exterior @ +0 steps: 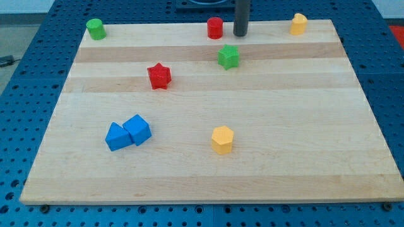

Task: Move red star to the left center of the board

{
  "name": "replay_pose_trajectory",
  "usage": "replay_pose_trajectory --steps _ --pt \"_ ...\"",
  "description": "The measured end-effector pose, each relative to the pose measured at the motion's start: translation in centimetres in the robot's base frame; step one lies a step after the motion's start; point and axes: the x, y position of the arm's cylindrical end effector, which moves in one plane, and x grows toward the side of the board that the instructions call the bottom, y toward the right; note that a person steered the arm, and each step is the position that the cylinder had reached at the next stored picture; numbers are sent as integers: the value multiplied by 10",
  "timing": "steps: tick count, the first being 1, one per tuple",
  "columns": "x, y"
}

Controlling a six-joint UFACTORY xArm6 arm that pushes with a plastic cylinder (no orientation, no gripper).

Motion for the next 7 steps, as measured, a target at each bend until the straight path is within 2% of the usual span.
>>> replay_pose_trajectory --steps 2,3,5,6,7 --pt "10 -23" --pt "31 -7" --pt "36 1" --pt "56 17" --pt "104 25"
